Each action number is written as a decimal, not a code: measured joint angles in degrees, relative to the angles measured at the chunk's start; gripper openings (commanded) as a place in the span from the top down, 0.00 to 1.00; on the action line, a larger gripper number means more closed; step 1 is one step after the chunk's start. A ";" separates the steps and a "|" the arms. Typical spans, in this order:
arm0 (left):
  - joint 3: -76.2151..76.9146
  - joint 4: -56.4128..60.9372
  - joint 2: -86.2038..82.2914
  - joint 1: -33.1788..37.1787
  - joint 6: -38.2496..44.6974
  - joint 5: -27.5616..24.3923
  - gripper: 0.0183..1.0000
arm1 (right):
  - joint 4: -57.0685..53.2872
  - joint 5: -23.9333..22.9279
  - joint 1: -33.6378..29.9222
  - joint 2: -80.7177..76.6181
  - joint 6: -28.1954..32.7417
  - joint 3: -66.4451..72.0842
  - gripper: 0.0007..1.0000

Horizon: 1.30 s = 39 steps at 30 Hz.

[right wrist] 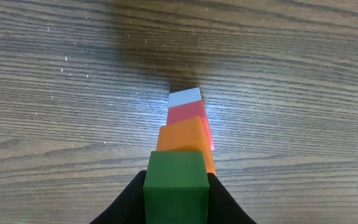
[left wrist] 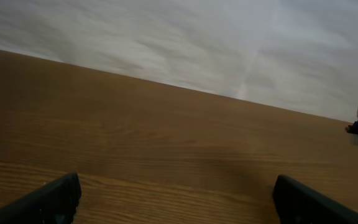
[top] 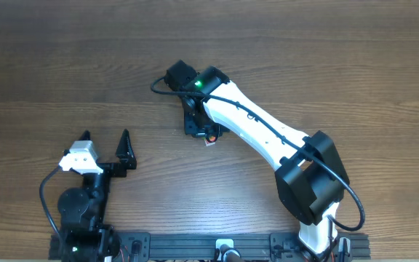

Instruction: Stack Cubes

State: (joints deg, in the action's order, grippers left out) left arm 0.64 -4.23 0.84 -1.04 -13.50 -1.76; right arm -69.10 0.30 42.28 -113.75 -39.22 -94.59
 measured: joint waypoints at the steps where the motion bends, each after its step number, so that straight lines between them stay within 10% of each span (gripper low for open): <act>1: 0.00 0.00 0.00 0.00 0.00 0.00 0.00 | 0.00 0.00 0.00 0.00 0.00 0.00 0.76; 30: 0.00 0.00 0.00 0.00 0.00 0.00 0.00 | -0.24 -0.44 0.00 0.02 0.22 0.00 0.66; 39: 0.00 0.00 0.00 0.00 0.00 0.00 0.00 | -0.26 -0.68 0.00 0.02 0.11 0.00 0.33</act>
State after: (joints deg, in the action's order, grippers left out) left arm 0.64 -4.23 0.84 -1.04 -13.50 -1.76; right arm -69.36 -0.38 42.28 -113.73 -39.11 -94.59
